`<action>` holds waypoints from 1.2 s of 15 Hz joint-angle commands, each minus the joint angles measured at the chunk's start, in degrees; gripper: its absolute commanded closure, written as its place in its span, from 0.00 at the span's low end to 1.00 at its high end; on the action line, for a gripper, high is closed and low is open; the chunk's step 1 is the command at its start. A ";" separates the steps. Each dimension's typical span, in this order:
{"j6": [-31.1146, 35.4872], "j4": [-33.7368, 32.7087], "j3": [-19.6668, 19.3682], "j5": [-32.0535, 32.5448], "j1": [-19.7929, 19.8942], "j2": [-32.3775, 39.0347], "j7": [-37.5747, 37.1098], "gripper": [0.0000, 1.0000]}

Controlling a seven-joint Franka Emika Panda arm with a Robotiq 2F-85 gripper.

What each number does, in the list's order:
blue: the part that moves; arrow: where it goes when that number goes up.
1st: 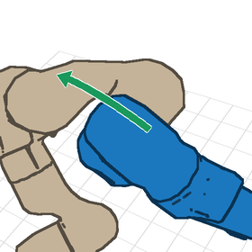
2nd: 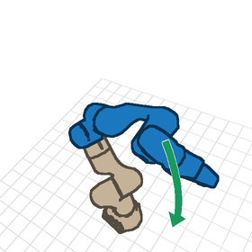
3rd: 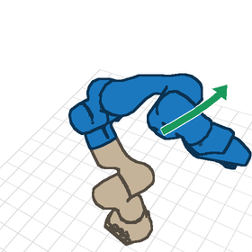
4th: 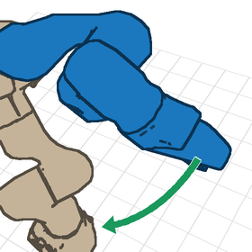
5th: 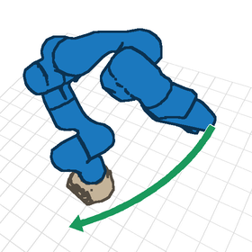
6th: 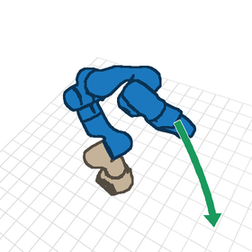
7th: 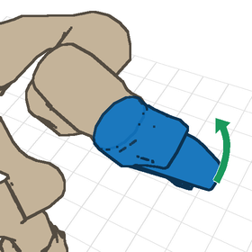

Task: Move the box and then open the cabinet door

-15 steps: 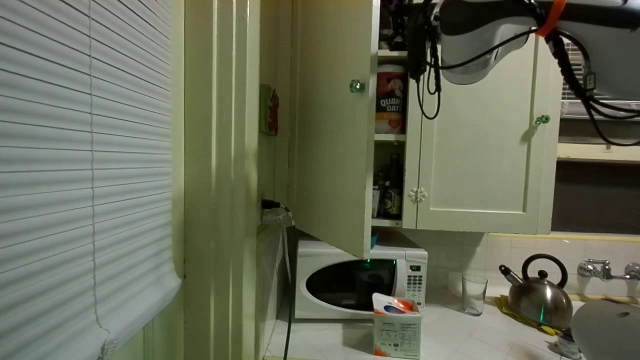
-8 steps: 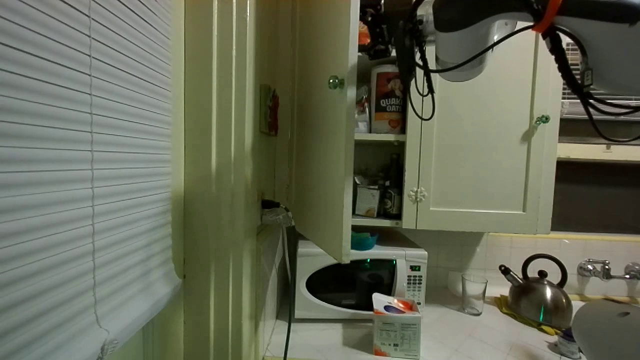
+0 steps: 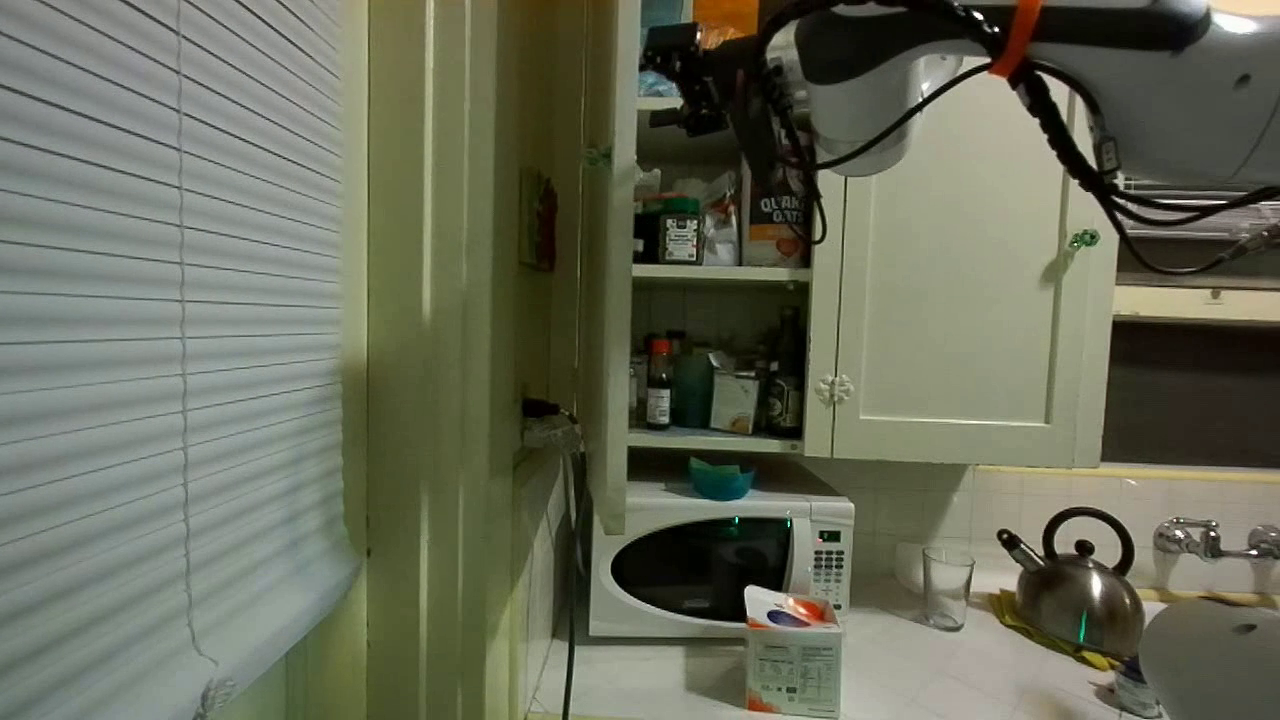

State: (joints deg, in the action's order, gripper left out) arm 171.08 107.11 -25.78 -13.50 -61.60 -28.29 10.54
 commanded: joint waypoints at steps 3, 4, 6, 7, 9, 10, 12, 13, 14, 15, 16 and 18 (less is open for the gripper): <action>-0.45 -2.11 0.71 5.31 7.80 3.18 3.89 0.00; -0.73 -0.86 1.46 7.31 10.75 2.03 4.57 0.00; -3.20 2.38 3.02 12.95 16.79 -2.12 5.26 0.00; -4.86 3.60 3.76 15.72 19.90 -4.05 5.39 0.00; -8.14 6.93 7.23 15.26 28.71 -7.00 9.00 0.00; -10.19 8.37 8.39 15.45 32.23 -8.47 10.37 0.00; -15.83 11.50 10.35 15.12 37.93 -11.47 13.04 0.00; -19.61 12.61 10.92 14.80 39.66 -13.06 14.35 0.00; -23.57 13.56 11.07 14.27 40.67 -14.56 15.84 0.00; -27.45 14.30 11.18 13.94 41.62 -15.71 17.24 0.00; -31.54 14.50 11.03 13.41 41.94 -16.56 18.68 0.00; -38.03 13.36 9.00 10.15 38.90 -16.99 23.26 0.00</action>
State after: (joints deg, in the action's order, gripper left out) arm 140.75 119.56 -15.19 0.41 -20.33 -42.70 27.75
